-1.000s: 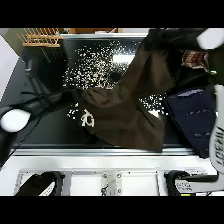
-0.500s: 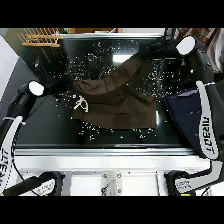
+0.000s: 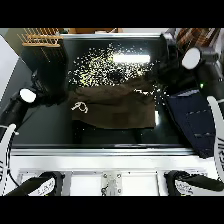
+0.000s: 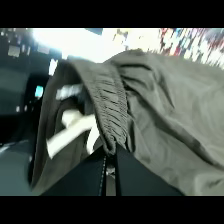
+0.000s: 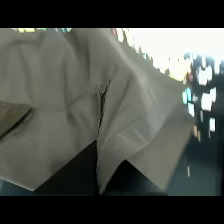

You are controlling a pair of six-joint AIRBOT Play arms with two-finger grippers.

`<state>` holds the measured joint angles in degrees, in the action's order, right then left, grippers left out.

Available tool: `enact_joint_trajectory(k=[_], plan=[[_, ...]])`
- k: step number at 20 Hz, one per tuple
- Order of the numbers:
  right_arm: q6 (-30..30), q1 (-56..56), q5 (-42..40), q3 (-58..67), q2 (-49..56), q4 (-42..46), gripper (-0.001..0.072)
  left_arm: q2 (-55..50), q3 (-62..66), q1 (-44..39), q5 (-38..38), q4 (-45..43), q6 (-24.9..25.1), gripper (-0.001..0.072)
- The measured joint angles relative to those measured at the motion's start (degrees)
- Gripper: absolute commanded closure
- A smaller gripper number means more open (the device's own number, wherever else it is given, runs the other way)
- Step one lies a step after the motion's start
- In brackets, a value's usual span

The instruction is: Fold the clothes and pants, and hang the long-sleeved shirts on hangers.

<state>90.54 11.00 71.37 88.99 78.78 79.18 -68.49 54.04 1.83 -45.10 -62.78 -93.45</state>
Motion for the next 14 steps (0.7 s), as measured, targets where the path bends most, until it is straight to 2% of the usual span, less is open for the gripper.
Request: enact_joint_trajectory(k=[7,12,13,14], plan=[[5.38,0.17,-8.28,-30.73,-12.15,1.4,0.071,3.93,-12.55,-2.8,3.85,-0.02,1.44,0.069],[7.63,0.17,-13.29,-41.94,-14.6,0.83,0.0705,4.31,-15.98,-3.98,5.27,-0.02,1.62,0.069],[7.91,0.17,-13.79,-42.95,-14.8,0.11,0.0673,4.35,-16.2,-4.02,5.42,-0.04,1.62,0.069],[8.11,0.17,-14.23,-43.63,-14.91,-0.94,0.0478,4.37,-16.33,-4.07,5.53,-0.07,1.64,0.0606]])
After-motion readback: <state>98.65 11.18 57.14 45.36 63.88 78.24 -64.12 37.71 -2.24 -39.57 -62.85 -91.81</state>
